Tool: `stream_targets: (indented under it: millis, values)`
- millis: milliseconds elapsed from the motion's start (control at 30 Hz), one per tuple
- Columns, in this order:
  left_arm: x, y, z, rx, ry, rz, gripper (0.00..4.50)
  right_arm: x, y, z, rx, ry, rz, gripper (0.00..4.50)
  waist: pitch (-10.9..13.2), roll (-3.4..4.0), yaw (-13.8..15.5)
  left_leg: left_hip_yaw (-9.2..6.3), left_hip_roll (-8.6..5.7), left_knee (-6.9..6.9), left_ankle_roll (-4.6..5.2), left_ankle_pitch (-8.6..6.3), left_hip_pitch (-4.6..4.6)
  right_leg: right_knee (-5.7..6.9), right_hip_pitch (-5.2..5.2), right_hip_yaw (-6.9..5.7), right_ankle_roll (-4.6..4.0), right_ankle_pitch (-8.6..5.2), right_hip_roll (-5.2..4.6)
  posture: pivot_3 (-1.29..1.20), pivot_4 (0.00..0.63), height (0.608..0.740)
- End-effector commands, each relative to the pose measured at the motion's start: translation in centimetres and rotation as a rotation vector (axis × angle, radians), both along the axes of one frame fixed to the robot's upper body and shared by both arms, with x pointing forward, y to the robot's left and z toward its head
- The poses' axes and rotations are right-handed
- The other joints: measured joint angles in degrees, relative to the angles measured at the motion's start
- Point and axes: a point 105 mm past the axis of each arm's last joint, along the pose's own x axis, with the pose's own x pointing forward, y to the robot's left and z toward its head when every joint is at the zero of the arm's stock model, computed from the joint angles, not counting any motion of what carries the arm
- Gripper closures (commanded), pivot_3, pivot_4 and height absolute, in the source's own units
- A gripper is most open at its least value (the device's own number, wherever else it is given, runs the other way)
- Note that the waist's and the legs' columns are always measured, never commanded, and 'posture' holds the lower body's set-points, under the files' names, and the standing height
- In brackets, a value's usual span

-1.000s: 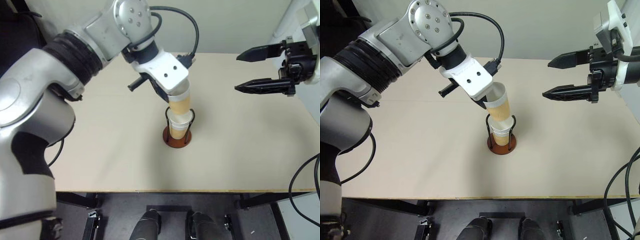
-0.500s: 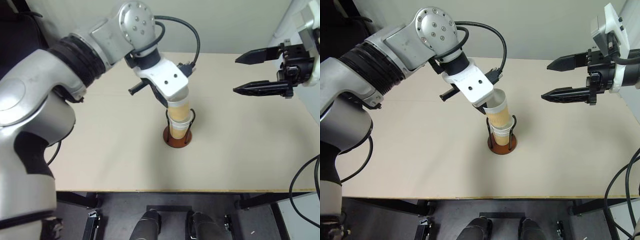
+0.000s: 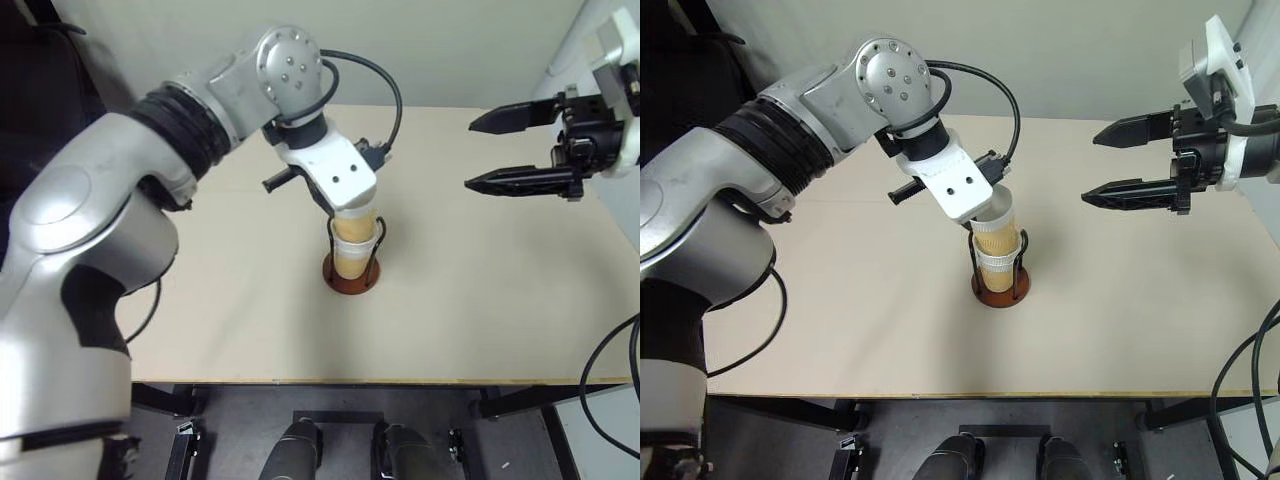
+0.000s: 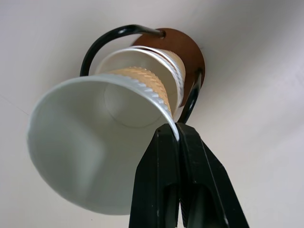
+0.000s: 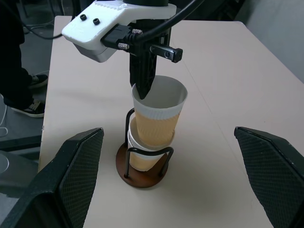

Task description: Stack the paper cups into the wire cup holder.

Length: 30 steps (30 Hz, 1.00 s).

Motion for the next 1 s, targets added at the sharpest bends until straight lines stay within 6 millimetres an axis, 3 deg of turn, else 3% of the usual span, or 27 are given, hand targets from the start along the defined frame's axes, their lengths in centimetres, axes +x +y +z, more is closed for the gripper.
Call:
stream_targets:
  millis: [33,100,200,533,567,667,833,1000]
  values:
    - [-0.1,0.0,0.8,-0.010,-0.010,-0.012,4.43,-0.8,-0.3,1.4,0.011,-0.062,-0.005,0.00,0.00,-0.01,-0.02,0.03,-0.02,-0.02,-0.01,0.01,0.01,0.00,-0.01,-0.03,0.00,0.00,0.03,0.00,0.150,0.740]
    - [-0.2,-0.3,0.8,-0.022,-0.006,-0.017,4.43,-0.8,-0.4,1.3,0.011,-0.060,-0.007,0.00,0.00,0.00,-0.03,-0.01,0.00,0.02,0.00,0.00,-0.03,-0.01,-0.01,-0.01,0.00,0.00,0.01,0.00,0.150,0.740]
    - [-0.3,-0.6,0.8,-0.034,-0.001,-0.027,3.89,-0.9,-0.4,1.3,0.009,-0.057,-0.009,0.00,0.00,0.00,0.00,-0.02,-0.03,0.10,0.01,-0.01,-0.08,0.02,-0.02,-0.04,0.02,0.01,0.03,0.00,0.150,0.740]
    - [-0.8,-0.9,0.9,-0.062,0.035,-0.026,0.25,-0.9,-0.5,1.1,0.003,-0.046,-0.012,0.00,0.00,0.00,0.15,-0.01,-0.05,0.47,0.14,-0.11,-0.22,0.04,-0.02,-0.05,0.15,0.11,0.04,0.00,0.150,0.740]
    - [-0.8,-0.9,0.9,-0.064,0.036,-0.025,0.04,-0.9,-0.5,1.1,0.003,-0.046,-0.012,0.00,0.00,0.01,0.15,-0.04,-0.03,0.52,0.16,-0.12,-0.24,0.04,-0.02,-0.02,0.17,0.12,0.01,0.00,0.150,0.740]
    - [-0.3,-0.8,1.3,-0.104,0.030,-0.005,0.04,-0.8,-0.3,1.0,0.003,-0.044,-0.011,0.00,0.00,0.01,0.20,-0.03,-0.06,0.60,0.18,-0.12,-0.25,0.03,0.00,0.01,0.21,0.15,-0.02,0.00,0.150,0.740]
    - [1.6,0.9,4.0,-0.455,0.053,0.187,0.04,-0.4,-0.2,0.2,0.002,-0.033,-0.025,0.00,-0.01,0.02,0.03,0.00,-0.08,0.62,0.19,-0.11,-0.25,0.03,0.00,0.03,0.23,0.20,0.00,0.00,0.150,0.740]
    - [2.5,9.2,5.8,-0.883,0.153,0.540,0.04,0.0,-0.6,-1.5,0.019,0.007,-0.064,0.00,-0.06,0.25,-1.49,0.26,0.00,0.48,-0.05,0.07,-0.14,0.03,-0.08,0.12,0.14,0.15,0.25,0.00,0.150,0.740]
